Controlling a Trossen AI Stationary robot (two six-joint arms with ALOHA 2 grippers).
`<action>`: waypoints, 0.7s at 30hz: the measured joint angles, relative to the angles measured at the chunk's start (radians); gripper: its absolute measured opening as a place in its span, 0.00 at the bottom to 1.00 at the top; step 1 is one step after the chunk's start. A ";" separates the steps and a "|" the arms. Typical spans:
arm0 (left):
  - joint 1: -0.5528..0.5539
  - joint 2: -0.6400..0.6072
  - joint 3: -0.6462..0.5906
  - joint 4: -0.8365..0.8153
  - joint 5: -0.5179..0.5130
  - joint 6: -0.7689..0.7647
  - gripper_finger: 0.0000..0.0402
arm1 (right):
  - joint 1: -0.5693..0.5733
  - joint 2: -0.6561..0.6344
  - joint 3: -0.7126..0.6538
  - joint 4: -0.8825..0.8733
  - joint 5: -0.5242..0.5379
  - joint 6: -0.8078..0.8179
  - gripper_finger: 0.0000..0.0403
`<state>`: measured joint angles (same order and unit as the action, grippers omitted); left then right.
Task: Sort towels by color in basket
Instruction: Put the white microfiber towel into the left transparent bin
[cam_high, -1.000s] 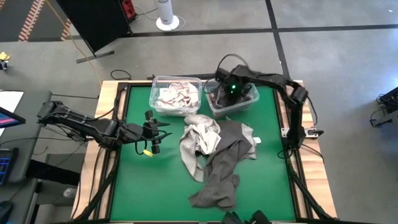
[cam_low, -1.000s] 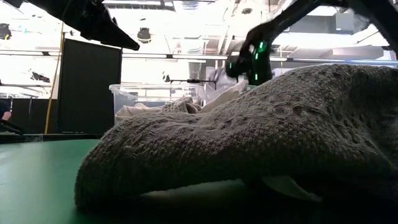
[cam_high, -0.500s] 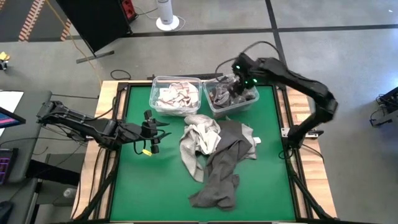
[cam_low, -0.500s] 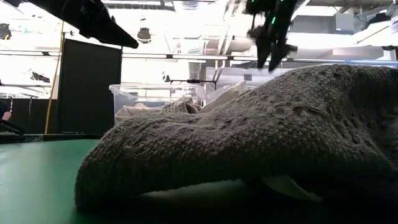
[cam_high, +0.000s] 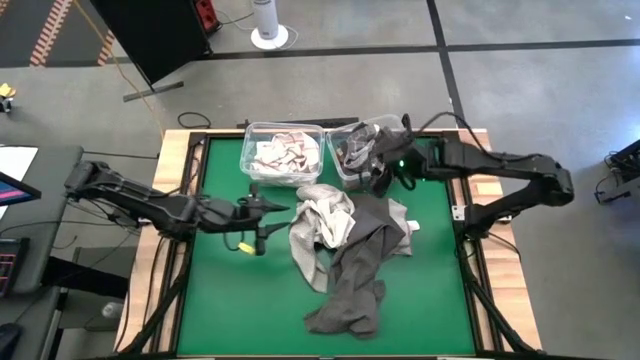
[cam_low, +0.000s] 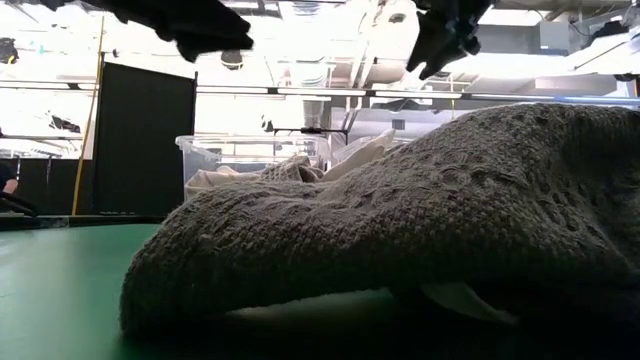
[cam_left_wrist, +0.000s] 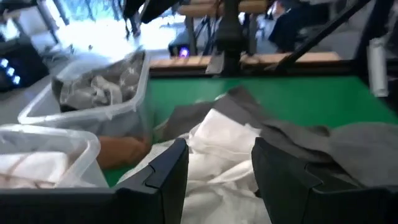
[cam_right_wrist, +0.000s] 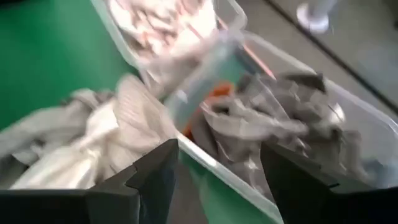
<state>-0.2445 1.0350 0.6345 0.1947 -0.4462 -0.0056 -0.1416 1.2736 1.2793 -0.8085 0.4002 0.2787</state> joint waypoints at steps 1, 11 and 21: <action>0.010 0.036 0.021 -0.002 0.000 -0.012 0.42 | 0.014 -0.010 -0.035 0.057 0.007 -0.008 0.65; 0.033 0.380 0.255 -0.048 0.107 -0.010 0.42 | 0.065 -0.009 -0.274 0.441 0.062 -0.040 0.65; 0.027 0.677 0.452 -0.242 0.127 0.066 0.42 | 0.126 -0.020 -0.293 0.425 0.200 -0.016 0.65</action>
<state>-0.2179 1.7115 1.0870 -0.0472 -0.3188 0.0601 -0.0155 1.2541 0.9867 -0.3839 0.6006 0.2627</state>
